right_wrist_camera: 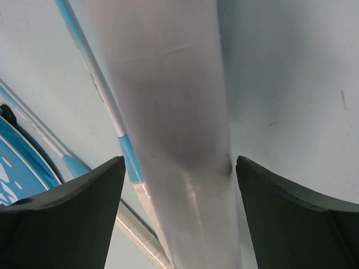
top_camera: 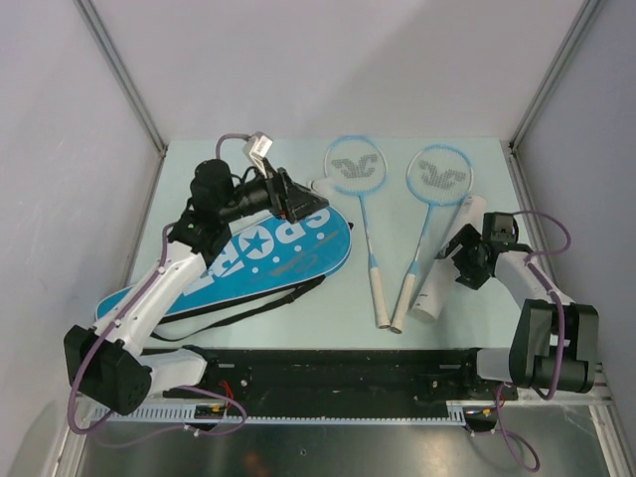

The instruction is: Pack up the badminton gear

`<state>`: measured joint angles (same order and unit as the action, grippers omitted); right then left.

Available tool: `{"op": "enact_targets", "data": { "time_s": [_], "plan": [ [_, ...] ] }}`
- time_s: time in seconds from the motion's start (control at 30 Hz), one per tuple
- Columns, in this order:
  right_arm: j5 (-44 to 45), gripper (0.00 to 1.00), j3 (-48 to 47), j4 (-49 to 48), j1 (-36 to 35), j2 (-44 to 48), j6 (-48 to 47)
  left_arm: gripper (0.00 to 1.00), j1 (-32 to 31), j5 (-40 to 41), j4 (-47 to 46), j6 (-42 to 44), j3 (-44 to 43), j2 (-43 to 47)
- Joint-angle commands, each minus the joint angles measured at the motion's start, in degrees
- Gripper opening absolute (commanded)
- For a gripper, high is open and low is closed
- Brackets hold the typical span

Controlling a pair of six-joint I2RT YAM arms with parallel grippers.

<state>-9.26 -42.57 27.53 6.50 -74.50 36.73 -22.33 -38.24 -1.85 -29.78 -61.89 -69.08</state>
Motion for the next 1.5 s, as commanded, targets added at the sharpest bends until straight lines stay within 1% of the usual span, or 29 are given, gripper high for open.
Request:
{"op": "enact_targets", "data": {
  "time_s": [0.0, 0.17, 0.23, 0.27, 0.3, 0.37, 0.4, 0.5, 0.57, 0.6, 0.67, 0.7, 0.73, 0.77, 0.8, 0.83, 0.87, 0.93, 0.97, 1.0, 1.03, 1.1, 1.17, 1.27, 1.37, 1.43, 1.47],
  "plan": [
    [-2.0, 0.84, 3.2, -9.4, 0.1, -0.9, 2.6, 0.95, -3.9, -4.7, -5.5, -0.1, 0.4, 0.8],
    [-2.0, 0.79, 5.7, -13.5, 0.2, -1.5, 2.4, 0.95, -6.3, -5.6, -5.7, 0.4, 0.3, -0.4],
    [-2.6, 0.74, 7.1, -14.8, 0.7, -1.7, 3.1, 0.94, -7.3, -5.7, -5.7, 1.0, 0.3, -0.9],
    [-3.0, 0.71, 7.6, -16.0, 1.1, -1.6, 3.3, 0.93, -7.6, -5.7, -5.7, 1.2, 0.4, -1.0],
    [-3.6, 0.65, 8.3, -16.4, 1.3, -1.4, 3.8, 0.93, -8.5, -5.5, -5.7, 1.8, 0.4, -1.1],
    [-4.7, 0.59, 9.2, -17.9, 2.2, 0.5, 5.2, 0.91, -9.5, -5.5, -5.7, 2.4, 0.5, -1.1],
    [-5.6, 0.54, 9.4, -18.3, 2.5, 1.5, 5.8, 0.9, -10.6, -4.7, -5.7, 3.6, 0.6, -1.1],
    [-7.8, 0.46, 9.9, -19.4, 3.6, 6.0, 9.6, 0.88, -13.3, -3.3, -5.7, 5.6, 1.2, -0.9],
    [-10.6, 0.45, 10.2, -22.0, 4.1, 8.8, 13.0, 0.86, -14.8, -0.2, -5.6, 6.9, 2.0, -0.5],
    [-11.6, 0.45, 10.4, -23.2, 4.1, 9.6, 17.5, 0.83, -16.7, 1.7, -5.6, 8.1, 2.4, -0.3],
    [-13.4, 0.44, 10.8, -27.0, 3.8, 10.9, 22.2, 0.82, -19.0, 8.2, -5.2, 9.0, 3.2, -0.1],
    [-13.4, 0.44, 11.1, -28.9, 3.5, 12.2, 27.3, 0.79, -21.7, 10.3, -5.1, 9.3, 3.3, -0.2],
    [-13.2, 0.44, 11.4, -31.7, 3.3, 13.0, 29.7, 0.78, -23.1, 11.9, -5.4, 9.2, 3.4, -0.3],
    [-12.4, 0.44, 12.2, -32.9, 2.9, 13.8, 32.7, 0.76, -24.5, 16.5, -5.5, 9.2, 3.4, -1.0],
    [-11.7, 0.44, 12.6, -33.8, 1.9, 15.0, 35.1, 0.73, -27.4, 18.4, -6.3, 9.1, 3.3, -1.7],
    [-11.1, 0.44, 12.9, -35.6, 1.4, 15.3, 40.3, 0.72, -28.6, 20.1, -6.8, 9.4, 3.2, -2.1],
    [-10.5, 0.44, 12.9, -36.3, 0.8, 15.7, 42.2, 0.7, -31.3, 23.2, -7.4, 10.8, 3.0, -3.2],
    [-9.6, 0.43, 12.9, -37.6, -1.9, 16.7, 47.3, 0.68, -33.6, 27.3, -8.3, 13.0, 2.5, -4.4],
    [-8.9, 0.43, 12.9, -37.9, -3.0, 17.0, 48.4, 0.68, -34.8, 31.3, -8.3, 15.3, 1.8, -5.1],
    [-8.5, 0.43, 12.9, -38.1, -4.6, 17.3, 49.2, 0.68, -36.5, 32.5, -8.4, 16.1, 1.4, -5.5],
    [-8.2, 0.43, 12.5, -37.7, -5.4, 18.0, 49.4, 0.68, -36.9, 32.8, -8.5, 16.6, 1.0, -6.0],
    [-7.9, 0.44, 12.3, -36.6, -6.0, 18.9, 50.0, 0.7, -36.9, 30.7, -8.5, 17.4, -0.6, -7.9],
    [-7.6, 0.44, 12.3, -35.1, -6.3, 20.2, 50.2, 0.7, -37.0, 30.2, -8.4, 18.2, -0.7, -8.6],
    [-6.3, 0.44, 12.3, -32.7, -6.3, 23.1, 50.5, 0.58, -37.1, 30.7, -8.4, 20.1, 0.7, -9.1],
    [-4.6, 0.44, 12.3, -30.3, -6.3, 25.4, 51.0, 0.55, -37.1, 30.2, -8.4, 20.8, 0.6, -10.0],
    [-3.3, 0.44, 12.3, -29.0, -6.3, 26.2, 51.1, 0.56, -37.4, 28.1, -8.6, 20.5, -0.3, -11.6],
    [-3.1, 0.44, 12.3, -28.8, -6.3, 26.6, 51.3, 0.58, -38.4, 28.1, -8.9, 20.9, -1.3, -12.3]
  ]
}}
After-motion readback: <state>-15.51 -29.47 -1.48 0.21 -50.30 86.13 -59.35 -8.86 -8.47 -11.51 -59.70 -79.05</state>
